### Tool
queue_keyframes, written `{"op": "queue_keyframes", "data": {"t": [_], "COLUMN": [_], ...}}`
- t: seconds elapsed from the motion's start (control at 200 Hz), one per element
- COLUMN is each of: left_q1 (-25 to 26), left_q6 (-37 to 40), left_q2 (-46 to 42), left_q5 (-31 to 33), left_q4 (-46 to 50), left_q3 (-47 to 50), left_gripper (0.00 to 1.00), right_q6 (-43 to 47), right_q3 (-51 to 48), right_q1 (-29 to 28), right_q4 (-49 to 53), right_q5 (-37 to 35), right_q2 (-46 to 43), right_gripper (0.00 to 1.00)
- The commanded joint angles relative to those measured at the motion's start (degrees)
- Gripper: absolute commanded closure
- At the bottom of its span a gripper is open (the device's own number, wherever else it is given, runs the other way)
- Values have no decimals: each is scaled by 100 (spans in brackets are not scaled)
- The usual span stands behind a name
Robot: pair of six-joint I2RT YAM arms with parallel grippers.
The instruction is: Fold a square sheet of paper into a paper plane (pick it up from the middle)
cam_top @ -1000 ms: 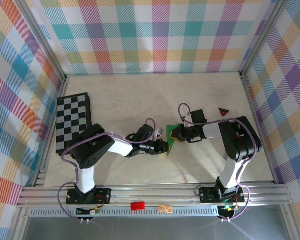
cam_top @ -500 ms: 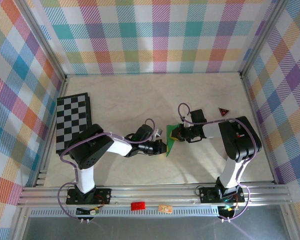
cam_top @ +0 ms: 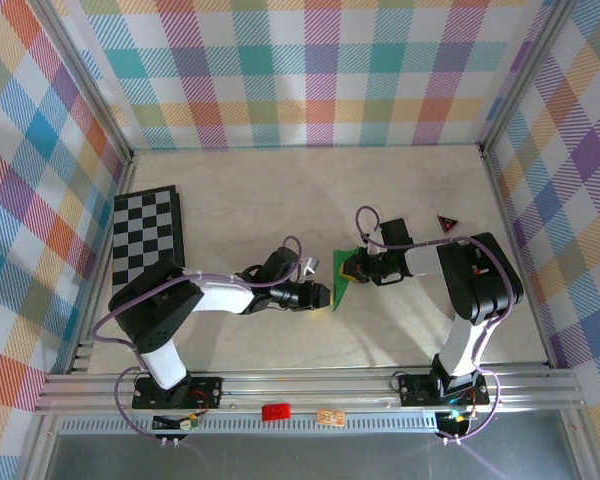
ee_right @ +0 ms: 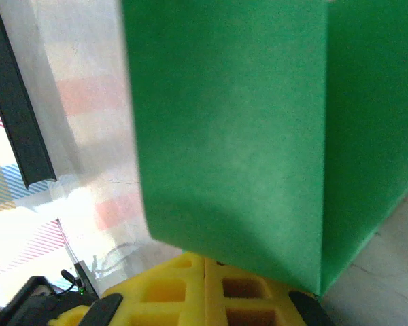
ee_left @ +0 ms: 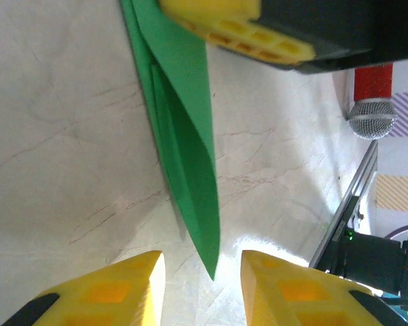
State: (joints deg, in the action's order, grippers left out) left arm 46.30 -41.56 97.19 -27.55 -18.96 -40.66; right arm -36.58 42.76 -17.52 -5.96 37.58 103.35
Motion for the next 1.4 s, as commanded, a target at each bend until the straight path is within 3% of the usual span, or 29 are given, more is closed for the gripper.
{"op": "queue_keyframes", "data": {"t": [0.0,0.11,0.22,0.755,1.395], "left_q1": [-21,-18,-2,41,115], "left_q6": [235,285,280,737,1297], "left_q2": [-266,-17,335,1480,1401], "left_q5": [326,-22,-395,-446,291], "left_q4": [525,595,540,1551,2379], "left_q3": [-210,-639,-1029,-2334,-2023], "left_gripper": [70,86,93,98,99], "right_q6": [88,89,96,66,63], "right_q3": [-139,-149,-155,-146,-150], "right_q1": [5,10,4,-4,-5], "right_q4": [658,679,683,646,679], "right_q5": [-836,-849,-850,-810,-815], "right_q2": [256,235,243,282,309], "right_gripper": [94,94,94,94,95]}}
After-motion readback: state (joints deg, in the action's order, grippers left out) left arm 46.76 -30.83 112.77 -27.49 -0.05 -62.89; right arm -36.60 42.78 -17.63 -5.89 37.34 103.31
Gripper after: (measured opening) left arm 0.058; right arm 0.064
